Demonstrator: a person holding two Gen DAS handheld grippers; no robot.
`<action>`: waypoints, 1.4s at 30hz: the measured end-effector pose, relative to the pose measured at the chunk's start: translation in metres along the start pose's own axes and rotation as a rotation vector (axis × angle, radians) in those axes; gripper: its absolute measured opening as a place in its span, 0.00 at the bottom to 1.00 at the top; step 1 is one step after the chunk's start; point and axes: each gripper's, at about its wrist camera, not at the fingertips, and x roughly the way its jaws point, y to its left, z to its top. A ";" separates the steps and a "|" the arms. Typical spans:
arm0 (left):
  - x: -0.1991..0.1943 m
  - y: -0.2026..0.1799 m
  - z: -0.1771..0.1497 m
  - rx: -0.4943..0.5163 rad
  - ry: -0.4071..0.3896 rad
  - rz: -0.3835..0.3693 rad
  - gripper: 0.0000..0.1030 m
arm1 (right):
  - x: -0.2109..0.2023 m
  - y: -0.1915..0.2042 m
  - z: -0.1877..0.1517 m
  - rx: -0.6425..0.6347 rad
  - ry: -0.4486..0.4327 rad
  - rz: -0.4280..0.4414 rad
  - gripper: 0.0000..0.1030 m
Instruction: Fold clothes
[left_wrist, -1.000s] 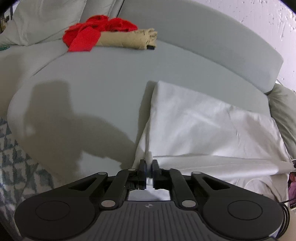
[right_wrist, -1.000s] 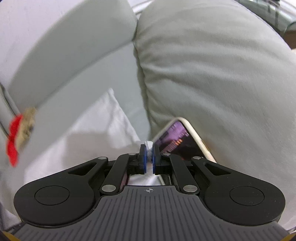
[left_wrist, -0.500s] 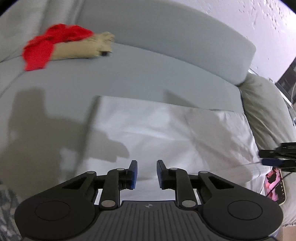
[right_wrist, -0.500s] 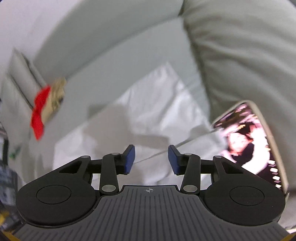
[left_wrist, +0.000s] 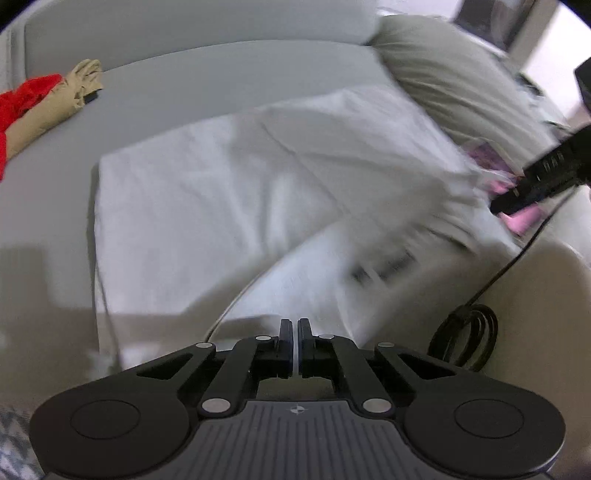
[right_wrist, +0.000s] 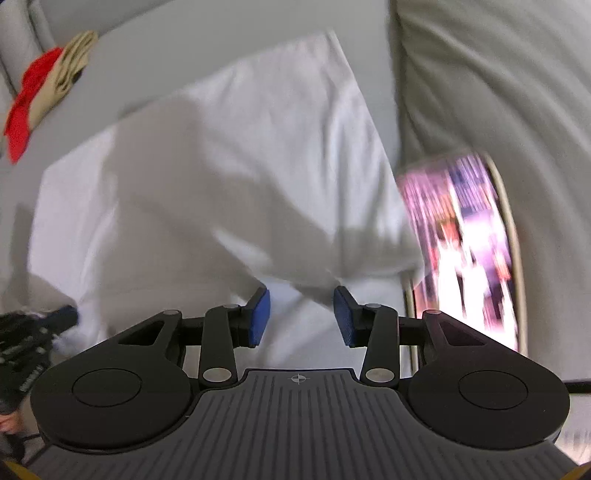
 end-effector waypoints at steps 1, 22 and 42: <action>-0.008 0.003 -0.003 -0.028 -0.040 0.002 0.03 | -0.013 -0.006 -0.014 0.015 -0.006 0.038 0.42; 0.022 -0.044 -0.020 -0.145 -0.051 0.042 0.18 | 0.018 0.025 -0.087 -0.043 -0.293 -0.034 0.31; 0.063 0.054 0.083 -0.558 -0.427 -0.172 0.02 | 0.035 0.006 0.001 0.236 -0.553 0.537 0.10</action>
